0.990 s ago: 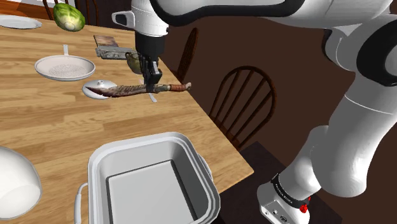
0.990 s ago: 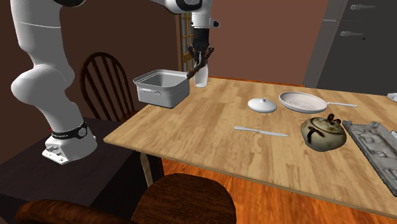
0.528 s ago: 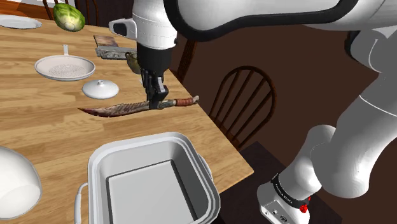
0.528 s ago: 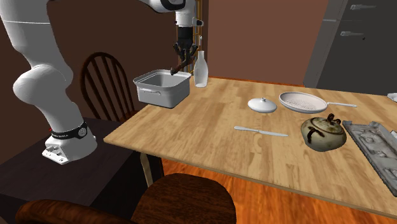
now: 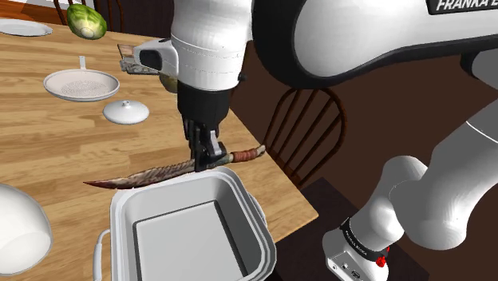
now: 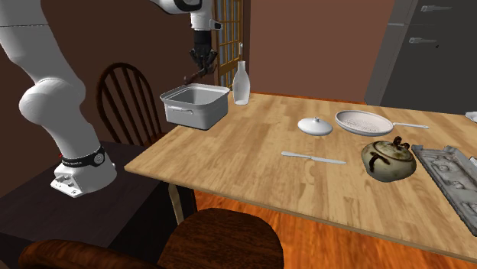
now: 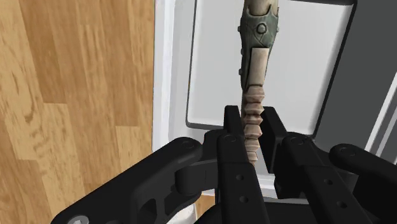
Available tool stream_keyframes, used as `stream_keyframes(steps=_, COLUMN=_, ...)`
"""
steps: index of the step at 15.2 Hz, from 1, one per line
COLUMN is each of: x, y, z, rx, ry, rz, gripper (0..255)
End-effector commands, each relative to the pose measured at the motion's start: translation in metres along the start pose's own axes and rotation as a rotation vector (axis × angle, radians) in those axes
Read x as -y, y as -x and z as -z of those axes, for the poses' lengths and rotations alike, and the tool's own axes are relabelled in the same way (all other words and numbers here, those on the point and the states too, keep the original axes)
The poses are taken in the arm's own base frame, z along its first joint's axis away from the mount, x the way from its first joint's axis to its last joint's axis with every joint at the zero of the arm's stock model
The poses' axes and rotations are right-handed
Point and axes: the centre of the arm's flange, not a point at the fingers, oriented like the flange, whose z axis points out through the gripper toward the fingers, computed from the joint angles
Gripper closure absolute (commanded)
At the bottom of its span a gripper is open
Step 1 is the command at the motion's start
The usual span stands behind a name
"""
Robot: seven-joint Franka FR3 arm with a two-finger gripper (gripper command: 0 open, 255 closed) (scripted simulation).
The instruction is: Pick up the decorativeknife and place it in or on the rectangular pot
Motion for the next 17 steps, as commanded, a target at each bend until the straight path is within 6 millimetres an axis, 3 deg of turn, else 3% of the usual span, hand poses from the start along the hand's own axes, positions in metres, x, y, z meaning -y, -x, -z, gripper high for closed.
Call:
stream_keyframes(steps=1, x=0.028, y=-0.005, z=0.001, rx=0.0, ry=0.0, rz=-0.001, gripper=255)
stream_keyframes(steps=3, x=0.059, y=-0.011, z=0.002, rx=0.0, ry=0.0, rz=-0.001, gripper=255)
stream_keyframes(steps=17, x=0.058, y=-0.015, z=-0.072, rx=0.0, ry=0.0, rz=-0.001, gripper=255)
